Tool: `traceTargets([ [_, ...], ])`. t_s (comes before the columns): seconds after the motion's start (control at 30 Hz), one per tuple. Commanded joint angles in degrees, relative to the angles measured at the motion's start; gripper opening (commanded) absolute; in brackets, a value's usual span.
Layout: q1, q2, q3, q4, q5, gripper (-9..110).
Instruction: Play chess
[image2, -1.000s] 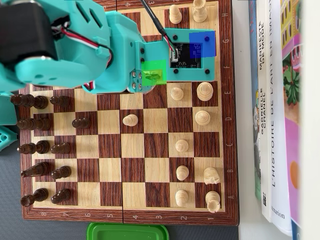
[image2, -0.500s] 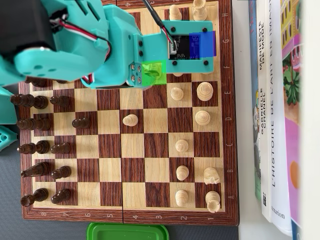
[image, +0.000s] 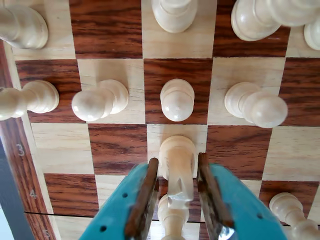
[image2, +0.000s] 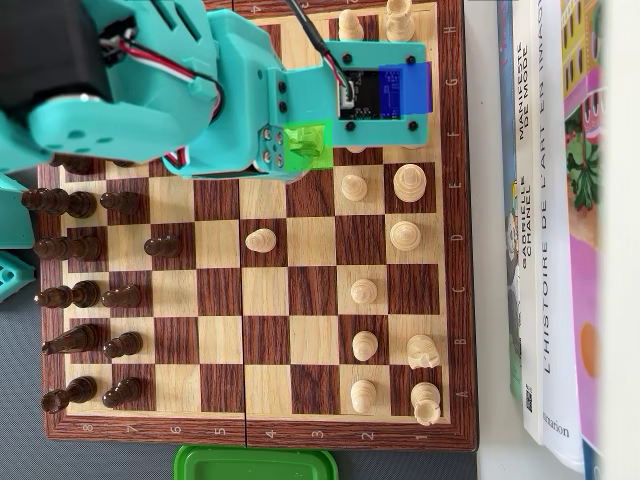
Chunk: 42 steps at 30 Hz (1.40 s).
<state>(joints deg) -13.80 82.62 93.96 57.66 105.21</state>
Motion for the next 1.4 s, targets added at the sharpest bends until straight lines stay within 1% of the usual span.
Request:
traceTargets([
  [0.0,0.3,3.3,-3.0,0.1,0.1,13],
  [0.37,0.8,10.4,-2.2,0.2,0.1,13],
  [0.63,2.4,21.7,3.3,0.2,-0.2,13],
  [1.03,11.1,40.2,13.9,-0.7,-10.5,13],
  [1.13,12.7,44.7,17.7,-4.7,-13.0,13],
  [1.37,13.7,58.2,33.1,-22.6,-13.2,13],
])
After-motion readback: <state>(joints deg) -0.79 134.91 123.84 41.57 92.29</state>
